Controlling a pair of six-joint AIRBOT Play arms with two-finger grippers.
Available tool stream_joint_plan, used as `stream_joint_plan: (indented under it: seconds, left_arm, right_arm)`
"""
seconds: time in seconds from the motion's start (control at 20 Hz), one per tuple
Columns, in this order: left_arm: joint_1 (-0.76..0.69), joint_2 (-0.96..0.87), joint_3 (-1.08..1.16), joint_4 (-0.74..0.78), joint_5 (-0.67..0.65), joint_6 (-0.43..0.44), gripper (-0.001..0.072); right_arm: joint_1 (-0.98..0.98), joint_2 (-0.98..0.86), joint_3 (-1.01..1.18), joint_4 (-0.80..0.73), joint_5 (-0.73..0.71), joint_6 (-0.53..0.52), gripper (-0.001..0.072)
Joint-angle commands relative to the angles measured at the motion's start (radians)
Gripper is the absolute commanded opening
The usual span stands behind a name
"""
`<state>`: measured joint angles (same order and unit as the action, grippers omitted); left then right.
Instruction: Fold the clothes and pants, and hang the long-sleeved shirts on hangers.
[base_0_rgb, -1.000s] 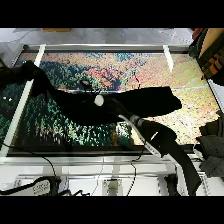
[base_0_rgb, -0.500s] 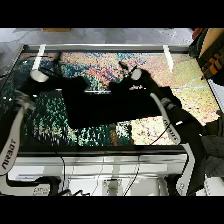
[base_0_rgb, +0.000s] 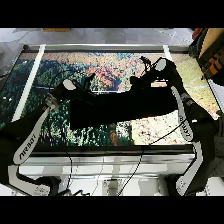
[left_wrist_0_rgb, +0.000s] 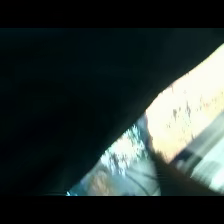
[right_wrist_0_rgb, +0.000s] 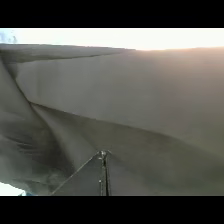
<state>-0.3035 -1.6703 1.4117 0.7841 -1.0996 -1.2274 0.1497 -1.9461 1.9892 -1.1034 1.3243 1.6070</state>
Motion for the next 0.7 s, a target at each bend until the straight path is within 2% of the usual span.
stream_joint_plan:
  seconds: [0.0,0.05,0.15,0.3,0.4,0.45,0.65]
  left_arm:
    - [0.012,-0.008,0.0,0.0,-0.065,0.002,0.0663]
    - [0.035,0.003,0.0,0.001,-0.064,0.002,0.0641]
    - [0.111,0.029,0.0,0.019,-0.064,0.002,0.0641]
    - [0.276,0.068,0.0,0.132,-0.073,0.002,0.064]
    - [0.394,0.074,0.0,0.19,-0.095,0.002,0.0565]
    - [0.448,0.07,-0.005,0.201,-0.104,0.003,0.0558]
    - [0.555,0.019,-0.04,0.204,-0.147,0.07,0.0557]
  right_arm:
    - [-0.013,0.006,0.001,-0.005,0.019,-0.005,0.0018]
    - [-0.013,0.006,0.001,-0.005,0.021,-0.005,0.0018]
    - [-0.013,0.006,0.001,-0.017,0.03,-0.005,0.0018]
    - [-0.013,0.006,0.001,-0.035,0.05,-0.034,0.0018]
    - [-0.013,0.006,0.001,-0.035,0.05,-0.062,0.0018]
    - [-0.013,0.006,0.001,-0.035,0.048,-0.075,0.0018]
    - [-0.012,0.006,0.001,-0.035,0.044,-0.082,0.0018]
